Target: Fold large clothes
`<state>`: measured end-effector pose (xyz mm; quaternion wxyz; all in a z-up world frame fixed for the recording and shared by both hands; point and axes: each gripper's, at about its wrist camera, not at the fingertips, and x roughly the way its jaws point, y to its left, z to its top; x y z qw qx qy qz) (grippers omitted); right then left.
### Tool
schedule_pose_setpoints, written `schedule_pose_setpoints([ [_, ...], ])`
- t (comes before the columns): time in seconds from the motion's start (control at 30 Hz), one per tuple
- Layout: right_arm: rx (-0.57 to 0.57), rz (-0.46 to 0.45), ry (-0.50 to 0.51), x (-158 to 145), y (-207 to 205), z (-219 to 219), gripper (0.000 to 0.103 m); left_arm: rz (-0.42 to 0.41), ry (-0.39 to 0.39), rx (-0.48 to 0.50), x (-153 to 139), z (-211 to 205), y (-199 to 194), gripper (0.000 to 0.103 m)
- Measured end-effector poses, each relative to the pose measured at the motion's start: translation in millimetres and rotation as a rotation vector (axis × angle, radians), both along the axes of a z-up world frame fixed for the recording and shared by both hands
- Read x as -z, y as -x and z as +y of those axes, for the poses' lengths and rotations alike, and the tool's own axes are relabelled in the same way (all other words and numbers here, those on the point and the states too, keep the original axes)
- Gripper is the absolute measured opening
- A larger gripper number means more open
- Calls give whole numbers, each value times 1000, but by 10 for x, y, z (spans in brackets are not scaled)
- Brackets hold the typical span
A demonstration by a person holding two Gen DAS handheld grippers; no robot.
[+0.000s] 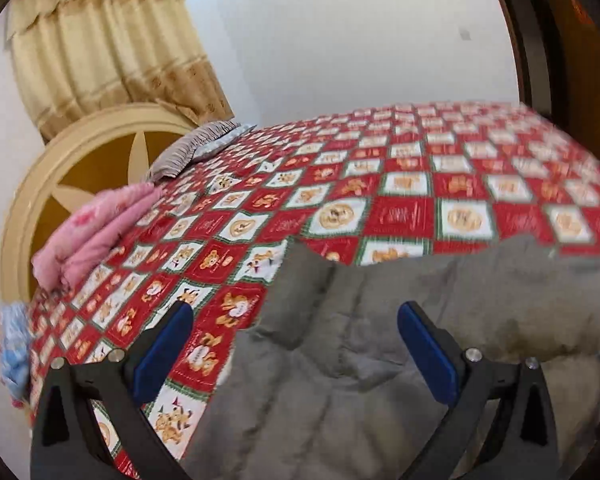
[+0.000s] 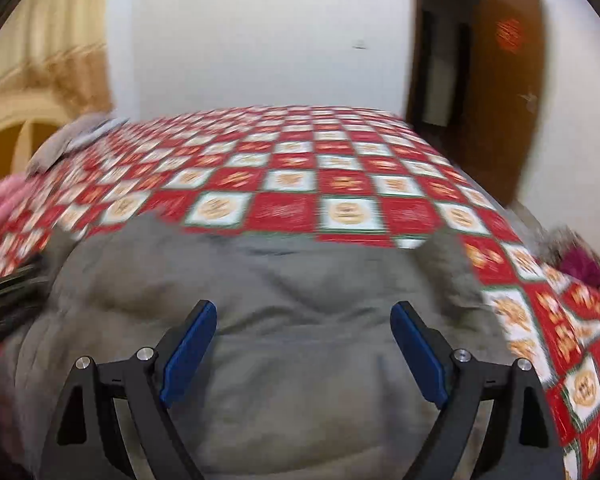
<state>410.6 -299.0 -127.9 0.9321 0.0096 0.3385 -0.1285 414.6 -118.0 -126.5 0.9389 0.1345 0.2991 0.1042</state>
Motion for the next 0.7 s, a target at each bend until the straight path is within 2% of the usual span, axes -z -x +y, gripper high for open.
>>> schedule_pose_setpoints([
  [0.07, -17, 34, 43, 158, -89, 109, 89, 33, -100, -22, 298, -106, -172, 103],
  [0.1, -13, 74, 50, 302, -157, 102, 89, 56, -112, -33, 367, -100, -230, 103],
  [0.2, 7, 79, -23, 460, -211, -59, 90, 121, -3, -50, 496, 68, -373, 103],
  [0.23, 13, 81, -29, 479, -222, -82, 90, 127, 5, -52, 509, 78, -384, 103],
  [0.7, 24, 138, -14, 665, -315, -67, 95, 144, -54, -70, 694, -65, -419, 103],
])
